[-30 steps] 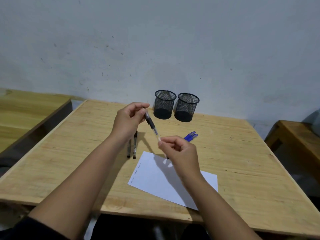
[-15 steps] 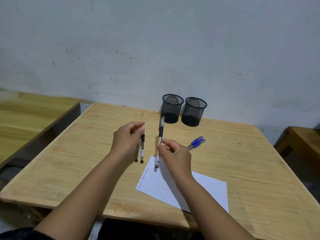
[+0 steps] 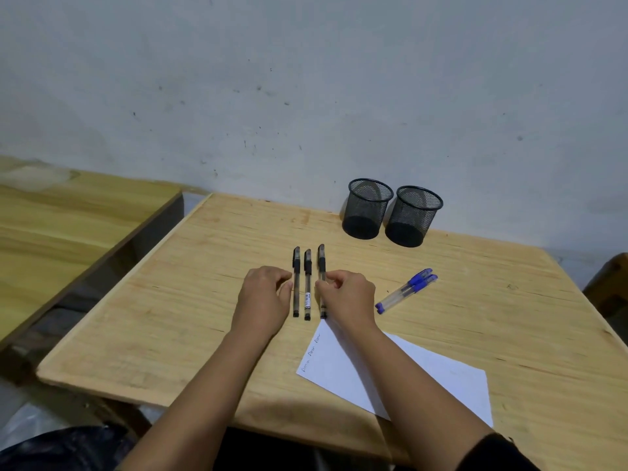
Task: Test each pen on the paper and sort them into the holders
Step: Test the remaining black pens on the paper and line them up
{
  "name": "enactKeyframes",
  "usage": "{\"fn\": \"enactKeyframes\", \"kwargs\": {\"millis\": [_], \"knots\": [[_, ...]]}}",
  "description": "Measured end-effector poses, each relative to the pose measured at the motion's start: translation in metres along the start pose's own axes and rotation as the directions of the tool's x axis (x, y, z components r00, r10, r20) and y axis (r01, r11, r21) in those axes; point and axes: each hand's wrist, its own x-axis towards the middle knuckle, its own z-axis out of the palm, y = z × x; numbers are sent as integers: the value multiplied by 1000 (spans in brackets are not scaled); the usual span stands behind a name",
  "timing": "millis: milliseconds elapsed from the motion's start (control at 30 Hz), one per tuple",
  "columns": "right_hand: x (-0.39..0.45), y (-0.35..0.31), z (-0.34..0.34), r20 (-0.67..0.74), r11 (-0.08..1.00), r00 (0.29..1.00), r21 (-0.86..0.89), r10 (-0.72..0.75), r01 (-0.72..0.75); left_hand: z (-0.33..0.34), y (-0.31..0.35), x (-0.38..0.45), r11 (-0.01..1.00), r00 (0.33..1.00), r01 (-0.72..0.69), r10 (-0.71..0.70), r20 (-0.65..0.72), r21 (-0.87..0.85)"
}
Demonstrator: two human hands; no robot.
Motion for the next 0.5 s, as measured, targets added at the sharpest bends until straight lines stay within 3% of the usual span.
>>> {"fn": "enactKeyframes", "kwargs": {"millis": [500], "knots": [[10, 8, 4, 37, 967, 993, -230, -108, 113, -3, 4, -1, 999, 1000, 12, -12, 17, -31]]}}
